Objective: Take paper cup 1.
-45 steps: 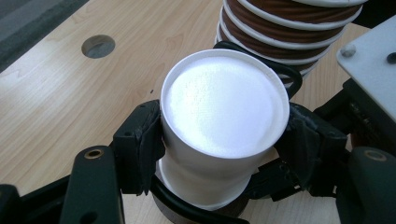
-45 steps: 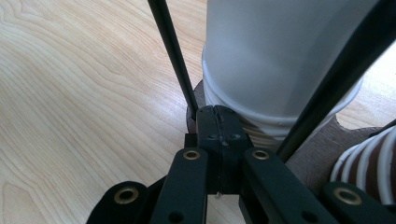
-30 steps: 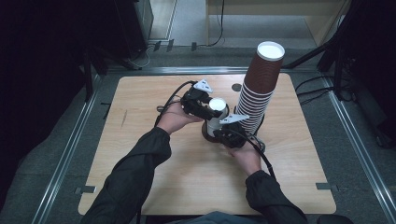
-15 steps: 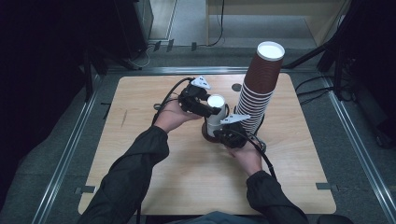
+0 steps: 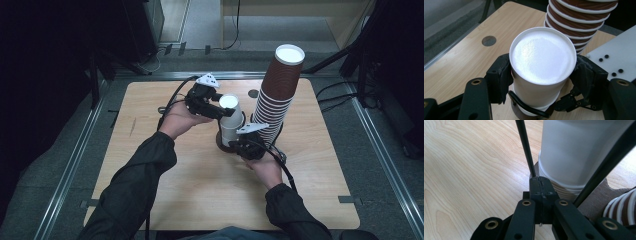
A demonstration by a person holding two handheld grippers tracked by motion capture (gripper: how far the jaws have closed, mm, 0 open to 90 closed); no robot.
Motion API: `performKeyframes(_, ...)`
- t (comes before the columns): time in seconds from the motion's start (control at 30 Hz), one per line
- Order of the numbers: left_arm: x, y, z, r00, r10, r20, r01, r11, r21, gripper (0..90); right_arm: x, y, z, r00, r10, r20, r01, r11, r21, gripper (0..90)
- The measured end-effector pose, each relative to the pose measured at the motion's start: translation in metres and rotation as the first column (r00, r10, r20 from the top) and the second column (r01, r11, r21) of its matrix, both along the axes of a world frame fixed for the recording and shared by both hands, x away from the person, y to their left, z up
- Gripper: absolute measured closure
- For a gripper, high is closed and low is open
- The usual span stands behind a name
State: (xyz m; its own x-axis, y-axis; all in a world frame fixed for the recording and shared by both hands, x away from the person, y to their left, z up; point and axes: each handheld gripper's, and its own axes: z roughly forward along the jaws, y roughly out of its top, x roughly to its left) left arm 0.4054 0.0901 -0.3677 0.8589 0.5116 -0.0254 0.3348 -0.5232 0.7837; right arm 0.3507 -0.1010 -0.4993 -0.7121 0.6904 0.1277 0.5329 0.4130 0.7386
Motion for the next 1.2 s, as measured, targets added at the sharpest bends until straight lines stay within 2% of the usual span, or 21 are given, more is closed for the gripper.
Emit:
performKeyframes(0.03, -0.001, 0.0, 0.001, 1.0, -0.001, -0.001, 0.001, 1.0, 0.004, 34.8, 0.0, 0.0, 0.001, 1.0, 0.004, 0.0, -0.004, 1.0, 0.0, 89.9)
performKeyframes(0.17, -0.004, 0.005, 0.011, 1.0, -0.004, -0.001, 0.004, 0.9997, -0.025, 34.9, -0.002, -0.003, 0.005, 0.9999, 0.013, -0.003, -0.013, 0.9999, 0.01, 89.9)
performKeyframes(0.33, -0.011, 0.009, 0.024, 0.9997, -0.007, 0.023, 0.007, 0.9998, -0.018, 35.0, -0.006, -0.008, 0.01, 0.9997, 0.026, -0.001, -0.026, 0.9997, 0.001, 89.9)
performKeyframes(0.63, -0.018, 0.016, 0.032, 0.9994, -0.01, 0.033, 0.011, 0.9999, -0.013, 35.0, -0.011, -0.014, 0.014, 0.999, 0.044, -0.002, -0.044, 0.999, 0.007, 89.3)
performKeyframes(0.73, -0.025, 0.019, 0.036, 0.9992, -0.014, 0.037, 0.014, 0.9999, 0.001, 35.1, -0.014, -0.015, 0.017, 0.998, 0.063, -0.001, -0.063, 0.9979, 0.014, 88.0)
performKeyframes(0.8, -0.032, 0.023, 0.04, 0.9987, -0.023, 0.046, 0.023, 0.9997, 0.01, 35.1, -0.017, -0.017, 0.019, 0.996, 0.089, 0.009, -0.089, 0.996, 0.011, 86.3)
performKeyframes(1.0, -0.046, 0.032, 0.042, 0.9983, -0.025, 0.052, 0.025, 0.9997, -0.006, 35.1, -0.023, -0.02, 0.025, 0.9907, 0.136, 0.007, -0.136, 0.9905, 0.016, 82.9)
performKeyframes(1.13, -0.059, 0.038, 0.039, 0.9982, -0.03, 0.051, 0.03, 0.9995, -0.003, 35.1, -0.029, -0.025, 0.031, 0.9814, 0.191, 0.02, -0.191, 0.9814, 0.015, 77.1)
performKeyframes(1.17, -0.059, 0.038, 0.039, 0.9982, -0.03, 0.051, 0.03, 0.9995, -0.003, 35.1, -0.029, -0.025, 0.031, 0.9814, 0.191, 0.02, -0.191, 0.9814, 0.015, 77.1)
performKeyframes(1.2, -0.064, 0.042, 0.037, 0.9984, -0.034, 0.047, 0.034, 0.9993, -0.014, 35.1, -0.032, -0.027, 0.034, 0.9763, 0.214, 0.03, -0.215, 0.9765, 0.016, 74.3)
